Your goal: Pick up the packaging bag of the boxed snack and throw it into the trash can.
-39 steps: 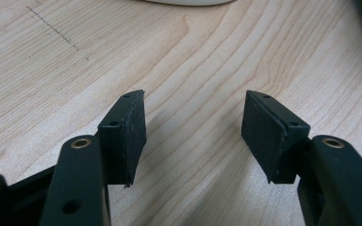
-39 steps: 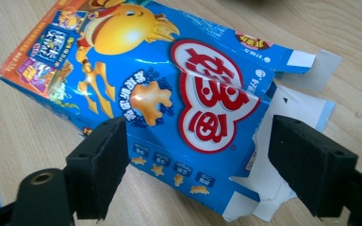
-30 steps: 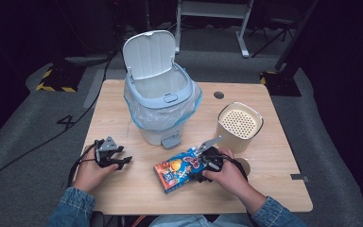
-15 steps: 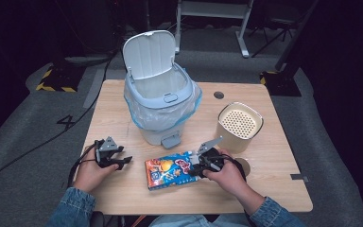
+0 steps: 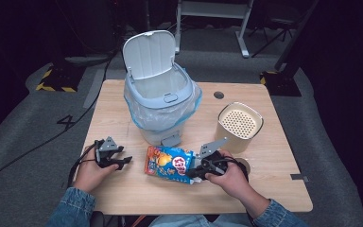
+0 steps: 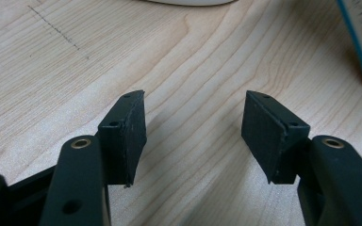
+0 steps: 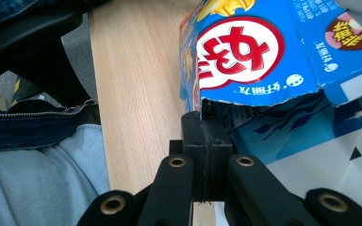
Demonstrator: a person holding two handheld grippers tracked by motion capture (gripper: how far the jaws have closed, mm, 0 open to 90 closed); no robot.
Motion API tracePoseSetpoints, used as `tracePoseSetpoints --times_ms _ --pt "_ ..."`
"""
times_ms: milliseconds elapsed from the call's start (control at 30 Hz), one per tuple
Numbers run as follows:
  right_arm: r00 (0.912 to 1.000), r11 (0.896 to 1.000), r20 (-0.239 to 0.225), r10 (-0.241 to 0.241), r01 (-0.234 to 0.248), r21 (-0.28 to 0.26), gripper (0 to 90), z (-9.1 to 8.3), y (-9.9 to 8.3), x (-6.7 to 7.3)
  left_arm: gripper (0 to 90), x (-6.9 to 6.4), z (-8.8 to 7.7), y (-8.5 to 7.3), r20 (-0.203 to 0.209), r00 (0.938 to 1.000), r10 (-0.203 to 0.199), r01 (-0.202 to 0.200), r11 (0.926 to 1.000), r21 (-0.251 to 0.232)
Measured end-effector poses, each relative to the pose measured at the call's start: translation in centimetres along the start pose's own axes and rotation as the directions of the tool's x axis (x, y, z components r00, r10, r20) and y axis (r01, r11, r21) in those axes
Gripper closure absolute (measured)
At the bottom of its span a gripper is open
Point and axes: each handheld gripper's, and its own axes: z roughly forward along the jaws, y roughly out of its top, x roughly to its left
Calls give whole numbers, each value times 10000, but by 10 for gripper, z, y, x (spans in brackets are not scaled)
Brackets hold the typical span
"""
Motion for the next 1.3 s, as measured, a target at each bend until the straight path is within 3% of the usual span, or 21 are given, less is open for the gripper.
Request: tracePoseSetpoints --times_ms 667,867,1067,1300 --pt "9972 9943 589 -451 506 -939 900 -71 0 20 404 1 1 1 22 9999 -120 120 9999 -17" --pt "9972 9896 575 -477 551 -1333 900 -95 3 17 390 2 1 1 61 10000 -32 32 10000 -2" --pt "9900 9842 845 -1129 1231 -1274 900 -115 12 12 387 1 1 1 -16 10000 77 -77 10000 37" --pt "9855 9761 878 -1455 1574 -1496 900 -132 21 7 387 1 1 1 -18 10000 83 -83 10000 40"
